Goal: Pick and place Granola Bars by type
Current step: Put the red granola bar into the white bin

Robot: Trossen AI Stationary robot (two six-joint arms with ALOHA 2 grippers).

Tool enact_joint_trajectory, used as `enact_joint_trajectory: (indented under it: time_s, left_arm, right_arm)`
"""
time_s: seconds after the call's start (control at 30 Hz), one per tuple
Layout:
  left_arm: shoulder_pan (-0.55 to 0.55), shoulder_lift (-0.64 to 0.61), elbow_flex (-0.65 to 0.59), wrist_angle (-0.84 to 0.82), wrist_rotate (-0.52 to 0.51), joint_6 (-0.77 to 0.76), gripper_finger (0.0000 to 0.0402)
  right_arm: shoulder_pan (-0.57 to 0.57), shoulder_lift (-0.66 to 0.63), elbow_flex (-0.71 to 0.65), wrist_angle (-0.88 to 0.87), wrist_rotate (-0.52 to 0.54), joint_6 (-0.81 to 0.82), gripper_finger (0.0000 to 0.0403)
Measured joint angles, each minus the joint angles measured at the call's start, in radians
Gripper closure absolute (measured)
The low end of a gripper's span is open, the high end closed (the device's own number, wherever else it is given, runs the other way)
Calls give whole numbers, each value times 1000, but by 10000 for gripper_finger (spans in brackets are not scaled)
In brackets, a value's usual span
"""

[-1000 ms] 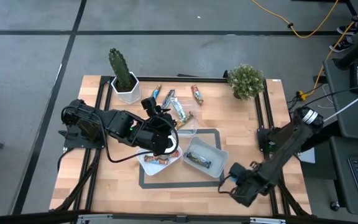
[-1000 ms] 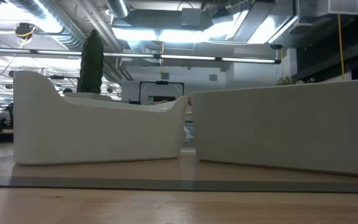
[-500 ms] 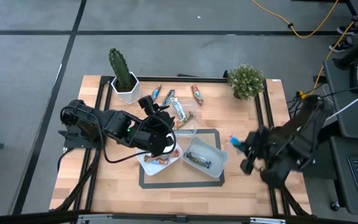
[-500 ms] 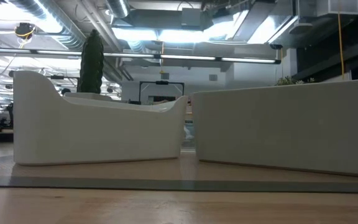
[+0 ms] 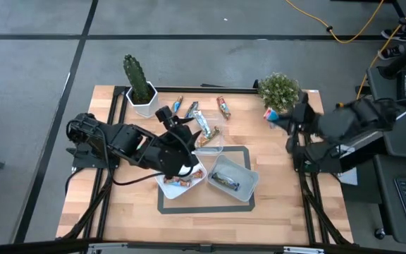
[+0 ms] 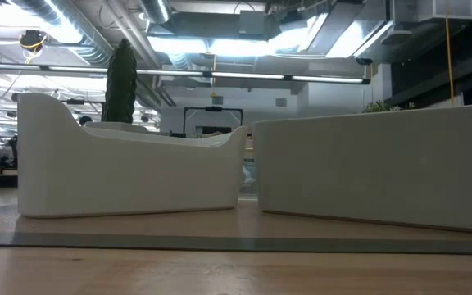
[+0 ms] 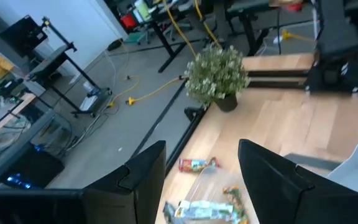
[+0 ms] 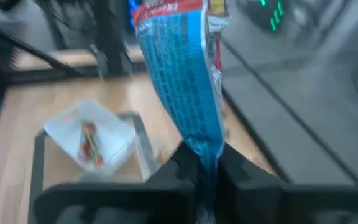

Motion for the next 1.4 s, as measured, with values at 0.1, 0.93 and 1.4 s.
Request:
enact_joint_trajectory:
  time_s: [0.1,0.93,1.4]
  left_arm:
    - [0,0,0,78,0,53,207]
    - [111,0,0,507,232,296,160]
    - [206,11,-11,644,396,329,214]
  right_arm:
    - [-117,-12,0,127,-151,-188,379]
    - [-530,285,0,616,-1088,-487,373]
    - [-552,285,0,648,-1100,-487,362]
